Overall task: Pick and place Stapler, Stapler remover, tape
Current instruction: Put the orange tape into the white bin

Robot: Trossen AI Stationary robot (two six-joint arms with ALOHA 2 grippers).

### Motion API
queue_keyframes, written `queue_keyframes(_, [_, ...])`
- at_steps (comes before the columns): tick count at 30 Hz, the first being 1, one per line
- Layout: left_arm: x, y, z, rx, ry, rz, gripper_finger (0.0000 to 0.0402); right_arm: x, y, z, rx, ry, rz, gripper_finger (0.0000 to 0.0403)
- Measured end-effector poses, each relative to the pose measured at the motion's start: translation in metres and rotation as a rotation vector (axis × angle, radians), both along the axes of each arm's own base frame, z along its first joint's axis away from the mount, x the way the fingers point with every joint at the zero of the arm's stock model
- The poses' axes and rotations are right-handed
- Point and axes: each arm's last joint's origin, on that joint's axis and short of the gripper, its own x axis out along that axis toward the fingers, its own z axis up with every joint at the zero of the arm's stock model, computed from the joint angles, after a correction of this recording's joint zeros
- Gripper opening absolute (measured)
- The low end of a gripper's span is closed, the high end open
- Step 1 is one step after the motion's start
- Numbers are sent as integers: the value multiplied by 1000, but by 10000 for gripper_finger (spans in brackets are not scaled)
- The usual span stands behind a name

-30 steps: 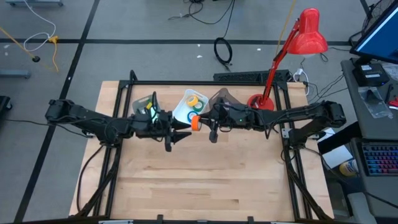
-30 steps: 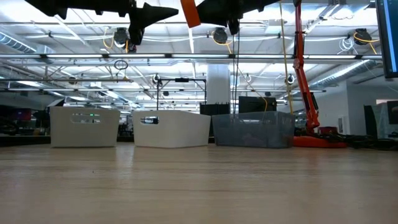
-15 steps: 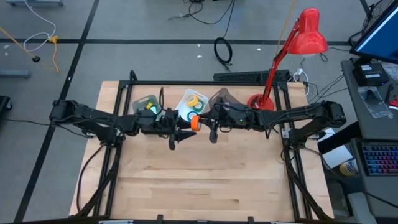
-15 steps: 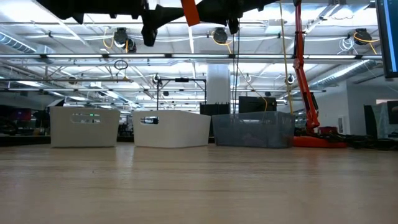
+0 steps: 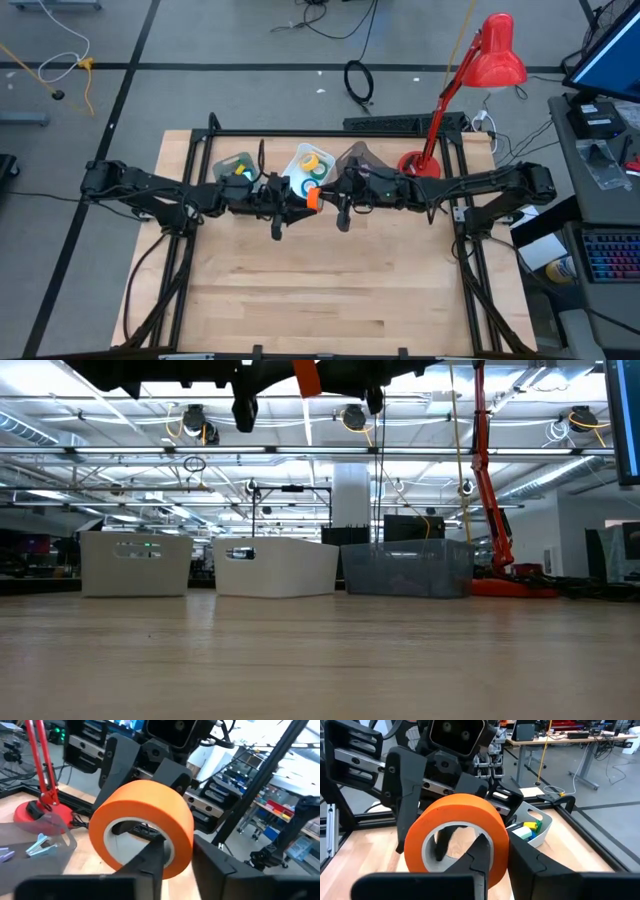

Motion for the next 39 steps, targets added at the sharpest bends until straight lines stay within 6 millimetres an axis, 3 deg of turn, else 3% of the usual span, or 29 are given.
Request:
queue_keyframes(5, [0,-1,0,28,-6,-41,38,0,1,0,1,0,22,53])
queue_keyframes(17, [-1,3,-11,-15,119,-72,43,-8,0,1,-34,70,73,150])
queue_keyframes(24, [-5,16,-25,-23,277,2,38,-41,0,13,-38,199,72,179])
queue_keyframes(31, [-9,42,-35,-59,379,159,41,-79,-1,26,-38,300,55,179])
queue_keyframes(39, [-11,68,-23,-27,531,249,41,-111,-1,34,14,362,28,167])
